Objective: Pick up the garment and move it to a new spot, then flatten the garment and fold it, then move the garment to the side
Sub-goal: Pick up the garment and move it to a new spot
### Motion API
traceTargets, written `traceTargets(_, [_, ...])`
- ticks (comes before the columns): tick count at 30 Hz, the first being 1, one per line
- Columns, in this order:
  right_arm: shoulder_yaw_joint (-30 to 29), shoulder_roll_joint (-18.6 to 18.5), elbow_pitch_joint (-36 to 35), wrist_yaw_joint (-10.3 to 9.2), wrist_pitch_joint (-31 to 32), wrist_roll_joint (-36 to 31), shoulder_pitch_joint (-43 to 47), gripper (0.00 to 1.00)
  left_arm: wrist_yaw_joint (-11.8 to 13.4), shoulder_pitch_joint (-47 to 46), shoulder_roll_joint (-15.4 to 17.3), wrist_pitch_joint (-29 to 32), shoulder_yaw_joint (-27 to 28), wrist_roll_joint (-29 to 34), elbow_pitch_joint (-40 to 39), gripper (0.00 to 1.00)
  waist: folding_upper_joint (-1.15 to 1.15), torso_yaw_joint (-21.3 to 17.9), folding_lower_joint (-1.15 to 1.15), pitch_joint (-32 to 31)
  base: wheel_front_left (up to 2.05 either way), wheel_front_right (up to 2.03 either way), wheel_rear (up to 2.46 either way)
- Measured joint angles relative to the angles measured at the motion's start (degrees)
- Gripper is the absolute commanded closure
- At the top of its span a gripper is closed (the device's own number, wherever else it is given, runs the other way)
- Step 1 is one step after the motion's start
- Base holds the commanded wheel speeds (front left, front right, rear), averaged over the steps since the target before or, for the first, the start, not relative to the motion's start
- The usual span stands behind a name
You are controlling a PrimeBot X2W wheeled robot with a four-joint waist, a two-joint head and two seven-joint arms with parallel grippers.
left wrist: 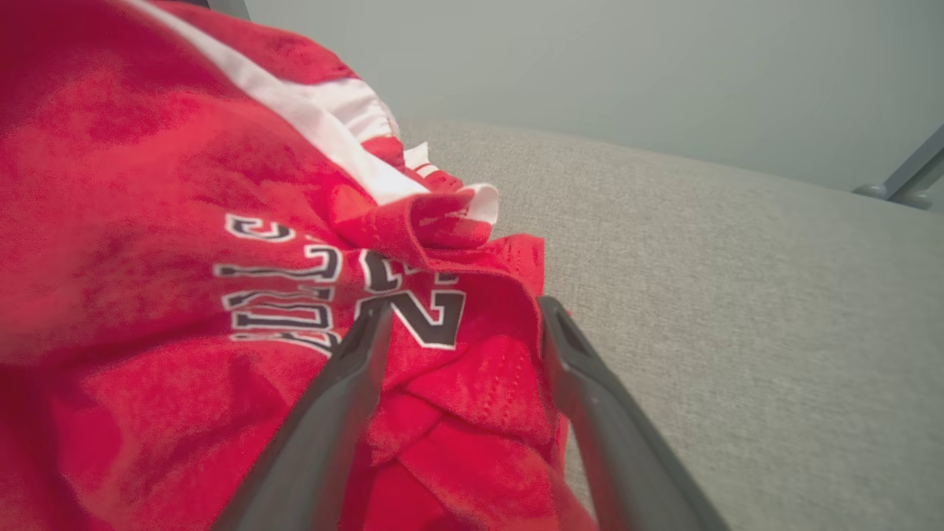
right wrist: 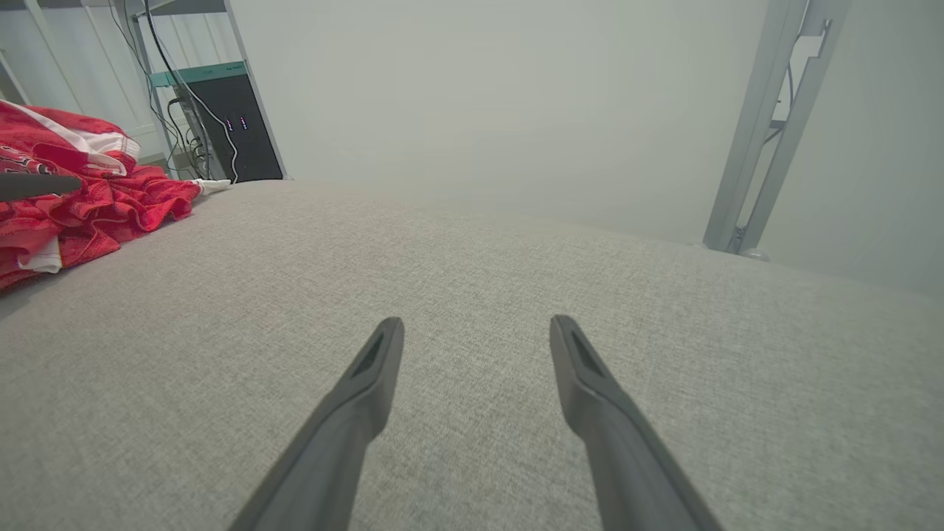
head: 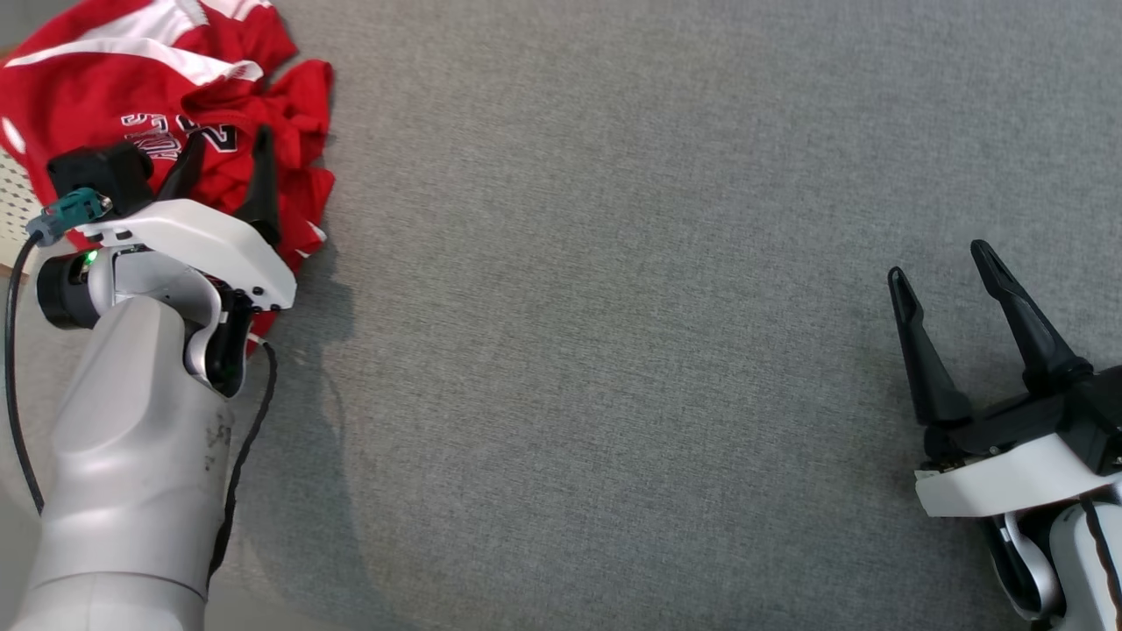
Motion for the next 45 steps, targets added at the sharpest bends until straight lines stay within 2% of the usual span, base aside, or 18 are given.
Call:
traceTargets(4, [0.67, -0.08, 0.19, 0.00, -0.31, 0.01, -0.91, 0.00, 0.75, -2.54, 1.29, 1.12, -0.03, -0.01, 5.61, 0.00, 0.00, -1.06, 0.00, 1.86, 0.00, 0.00, 0.00])
traceTargets(5, [0.70, -0.09, 0.30, 0.00, -0.32, 0.03, -0.91, 0.00, 0.81, -3.28, 1.49, 1.77, -0.03, -0.03, 6.98, 0.05, 0.00, -1.25, 0.00, 2.13, 0.00, 0.00, 0.00])
traceTargets(6, [0.69, -0.11, 0.37, 0.00, -0.33, 0.03, -0.90, 0.00, 0.86, -3.72, 1.57, 1.65, -0.05, -0.09, 7.83, 0.47, 0.00, -1.35, 0.00, 2.34, 0.00, 0.00, 0.00])
traceTargets(7, [0.63, -0.13, 0.42, 0.00, -0.36, 0.03, -0.91, 0.00, 0.89, -4.20, 1.64, 1.35, -0.18, -0.08, 8.64, 0.82, 0.00, -1.39, 0.00, 2.47, 0.00, 0.00, 0.00])
traceTargets(8, [0.49, -0.12, 0.47, 0.00, -0.38, 0.03, -0.91, 0.00, 0.90, -4.55, 1.77, 1.02, -0.32, -0.07, 9.20, 1.00, 0.00, -1.35, 0.00, 2.47, 0.00, 0.00, 0.00])
traceTargets(15, [-0.22, 0.31, 1.69, 0.00, -0.82, 0.02, -0.43, 0.00, 1.40, -5.53, 3.09, -6.17, -0.71, 0.45, 10.05, 1.00, 0.00, -0.68, 0.00, 0.55, 0.00, 0.00, 0.00])
traceTargets(22, [-0.38, 1.72, 2.80, 0.00, -1.57, 0.04, 0.55, 0.00, 2.43, -3.77, 5.05, -8.82, 0.01, 1.20, 3.96, 1.00, 0.00, -0.31, 0.00, -3.34, 0.00, 0.00, 0.00])
traceTargets(26, [-0.81, 2.96, 3.83, 0.00, -2.12, 0.09, 1.91, 0.00, 3.43, 0.57, 6.52, -9.02, 0.89, 2.40, -5.01, 1.00, 0.00, -0.36, 0.00, -6.65, 0.00, 0.00, 0.00])
traceTargets(27, [-1.10, 3.70, 4.12, 0.00, -2.37, 0.09, 2.48, 0.00, 4.01, 3.26, 6.88, -9.07, 1.20, 3.03, -10.20, 1.00, 0.00, -0.49, 0.00, -8.44, 0.00, 0.00, 0.00])
traceTargets(35, [-1.90, 6.43, 6.36, 0.00, -3.33, 0.09, 6.39, 0.00, 6.30, 19.89, 7.72, -7.31, 1.32, 4.59, -27.33, 1.00, 0.00, -2.11, 0.00, -16.51, 0.00, 0.00, 0.00])
traceTargets(42, [-2.82, 7.92, 7.01, 0.00, -3.70, -0.01, 9.23, 0.00, 9.35, 35.66, 4.94, -2.67, -0.23, 4.79, -43.12, 1.00, 0.00, -4.88, 0.00, -22.25, 0.00, 0.00, 0.00])
traceTargets(45, [-3.38, 8.34, 7.05, 0.00, -3.83, -0.01, 10.20, 0.00, 9.80, 40.50, 3.82, -0.99, -1.46, 4.77, -47.26, 1.00, 0.00, -6.48, 0.00, -23.62, 0.00, 0.00, 0.00])
